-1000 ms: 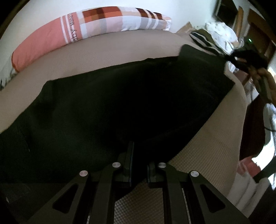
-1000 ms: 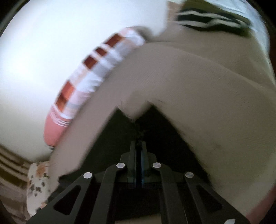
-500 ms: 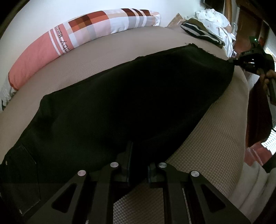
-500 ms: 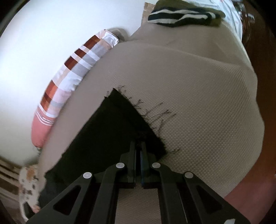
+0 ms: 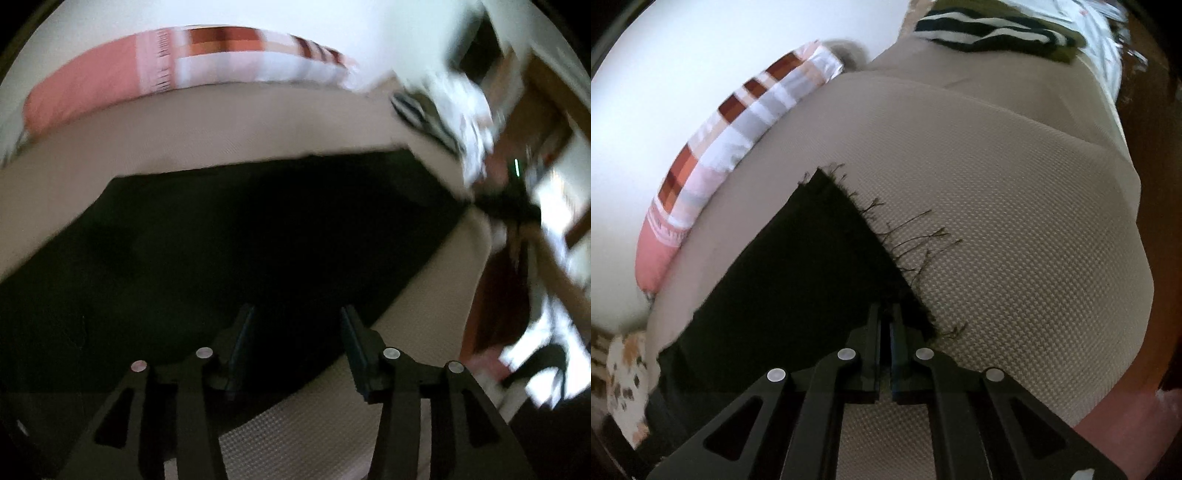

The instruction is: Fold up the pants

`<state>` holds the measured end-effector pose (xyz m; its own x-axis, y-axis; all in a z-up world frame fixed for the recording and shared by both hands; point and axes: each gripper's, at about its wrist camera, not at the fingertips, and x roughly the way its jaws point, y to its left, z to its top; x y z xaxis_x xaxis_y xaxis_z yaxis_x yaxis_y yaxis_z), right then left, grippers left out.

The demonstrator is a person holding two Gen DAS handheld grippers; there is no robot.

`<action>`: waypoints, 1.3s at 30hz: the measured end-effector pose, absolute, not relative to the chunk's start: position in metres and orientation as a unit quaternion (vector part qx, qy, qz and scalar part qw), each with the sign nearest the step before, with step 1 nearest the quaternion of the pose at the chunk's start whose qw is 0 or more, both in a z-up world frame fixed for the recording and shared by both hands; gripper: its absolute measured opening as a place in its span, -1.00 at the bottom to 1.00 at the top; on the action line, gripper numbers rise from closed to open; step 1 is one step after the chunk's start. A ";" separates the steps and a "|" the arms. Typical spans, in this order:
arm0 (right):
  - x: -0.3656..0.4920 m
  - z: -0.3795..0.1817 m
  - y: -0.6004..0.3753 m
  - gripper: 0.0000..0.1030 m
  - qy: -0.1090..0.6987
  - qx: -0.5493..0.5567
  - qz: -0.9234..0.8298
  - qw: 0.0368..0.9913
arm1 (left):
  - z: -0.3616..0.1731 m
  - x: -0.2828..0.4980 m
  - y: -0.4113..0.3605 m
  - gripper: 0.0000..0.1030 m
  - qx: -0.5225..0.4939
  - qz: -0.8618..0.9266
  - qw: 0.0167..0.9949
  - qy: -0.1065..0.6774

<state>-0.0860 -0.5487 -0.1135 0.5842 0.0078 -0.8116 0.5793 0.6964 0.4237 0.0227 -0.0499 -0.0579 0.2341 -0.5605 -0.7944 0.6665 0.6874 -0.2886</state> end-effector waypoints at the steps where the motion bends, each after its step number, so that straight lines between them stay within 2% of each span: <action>1: -0.087 -0.111 -0.550 -0.83 0.422 0.354 -0.168 0.817 | -0.059 0.030 -0.044 0.00 0.029 -0.374 0.790 0.485; 9: -0.051 -0.084 -0.581 -0.80 0.417 0.360 -0.070 0.832 | -0.067 0.056 -0.042 0.00 -0.004 -0.312 0.813 0.492; 14: 0.021 -0.091 -0.592 -0.71 0.447 0.353 0.007 0.822 | -0.068 0.064 -0.041 0.00 -0.027 -0.285 0.820 0.496; 21: 0.086 -0.110 -0.602 -0.71 0.492 0.339 0.029 0.801 | -0.072 0.077 -0.035 0.00 -0.054 -0.246 0.826 0.504; 31: 0.108 -0.129 -0.606 -0.71 0.510 0.330 0.073 0.791 | -0.078 0.082 -0.038 0.00 -0.051 -0.221 0.825 0.518; 37: 0.113 -0.127 -0.598 -0.63 0.508 0.302 0.098 0.801 | -0.081 0.082 -0.044 0.00 -0.043 -0.221 0.823 0.521; 39: 0.111 -0.124 -0.593 -0.70 0.506 0.281 0.096 0.810 | -0.081 0.082 -0.045 0.00 -0.043 -0.221 0.823 0.521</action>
<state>0.1107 -0.5926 -0.1239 0.4689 0.4400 -0.7659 0.1285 0.8239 0.5520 0.0815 -0.0453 -0.0814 0.3592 -0.4087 -0.8390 0.3193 0.8986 -0.3011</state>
